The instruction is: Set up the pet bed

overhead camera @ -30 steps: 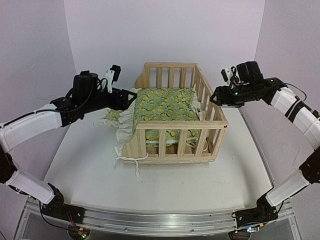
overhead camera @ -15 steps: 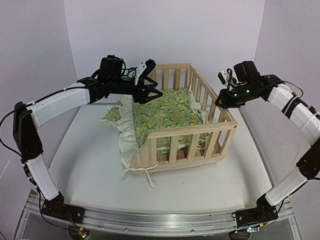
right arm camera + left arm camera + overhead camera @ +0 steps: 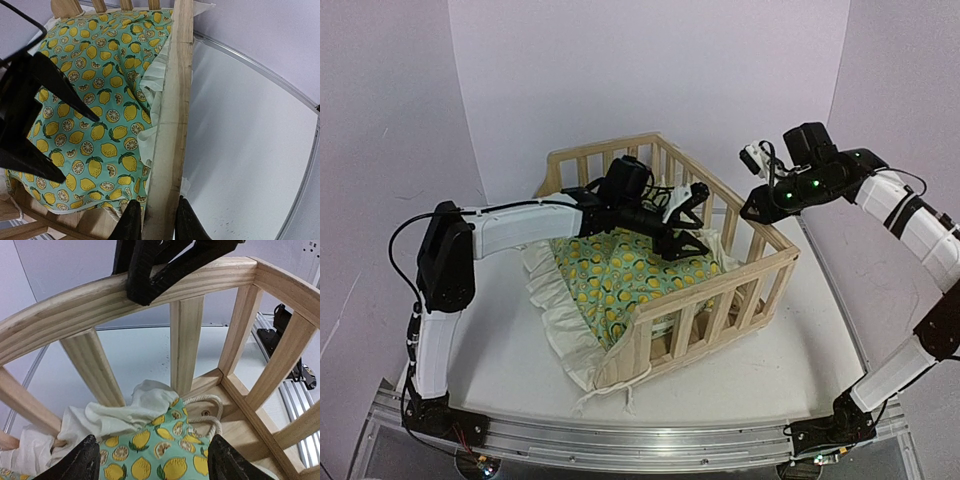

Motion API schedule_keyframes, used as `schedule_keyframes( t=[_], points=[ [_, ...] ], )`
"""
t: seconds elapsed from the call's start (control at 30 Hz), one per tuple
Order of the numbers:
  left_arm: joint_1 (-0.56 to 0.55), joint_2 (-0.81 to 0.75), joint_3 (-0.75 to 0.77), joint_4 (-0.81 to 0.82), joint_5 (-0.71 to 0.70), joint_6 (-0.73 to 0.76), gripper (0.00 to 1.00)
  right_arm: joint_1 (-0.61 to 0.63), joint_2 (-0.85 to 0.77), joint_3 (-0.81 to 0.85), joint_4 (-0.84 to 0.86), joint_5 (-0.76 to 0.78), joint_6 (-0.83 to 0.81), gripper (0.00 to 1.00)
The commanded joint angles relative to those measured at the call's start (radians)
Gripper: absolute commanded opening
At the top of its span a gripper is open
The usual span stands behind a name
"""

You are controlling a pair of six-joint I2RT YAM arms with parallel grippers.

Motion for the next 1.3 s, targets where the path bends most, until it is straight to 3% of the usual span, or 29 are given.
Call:
schedule_keyframes(
  t=[0.0, 0.37, 0.6, 0.77, 0.87, 0.97, 1.17, 1.27],
  points=[
    [-0.047, -0.037, -0.076, 0.232, -0.148, -0.089, 0.77, 0.066, 0.020, 0.054, -0.008, -0.245, -0.141, 0.00],
    [-0.151, 0.008, -0.155, 0.259, -0.524, -0.072, 0.81, 0.066, -0.028, 0.014, -0.004, -0.221, -0.087, 0.00],
    [-0.158, -0.020, -0.230, 0.214, -0.610, 0.003, 0.75, 0.066, -0.048, -0.004, -0.004, -0.217, -0.088, 0.00],
    [-0.160, -0.020, -0.201, 0.105, -0.619, 0.049, 0.53, 0.066, -0.048, -0.017, 0.000, -0.225, -0.094, 0.00],
    [-0.158, -0.055, -0.205, 0.104, -0.586, 0.015, 0.23, 0.066, -0.053, -0.027, 0.007, -0.217, -0.097, 0.00],
    [-0.149, -0.111, -0.243, 0.171, -0.549, -0.039, 0.01, 0.066, -0.062, -0.042, 0.017, -0.204, -0.096, 0.00],
    [-0.057, -0.314, -0.504, 0.444, -0.400, -0.273, 0.00, 0.066, -0.086, -0.092, 0.066, -0.183, -0.067, 0.00],
    [0.005, -0.384, -0.617, 0.503, -0.377, -0.357, 0.00, 0.067, -0.100, -0.114, 0.095, -0.182, -0.051, 0.00]
  ],
)
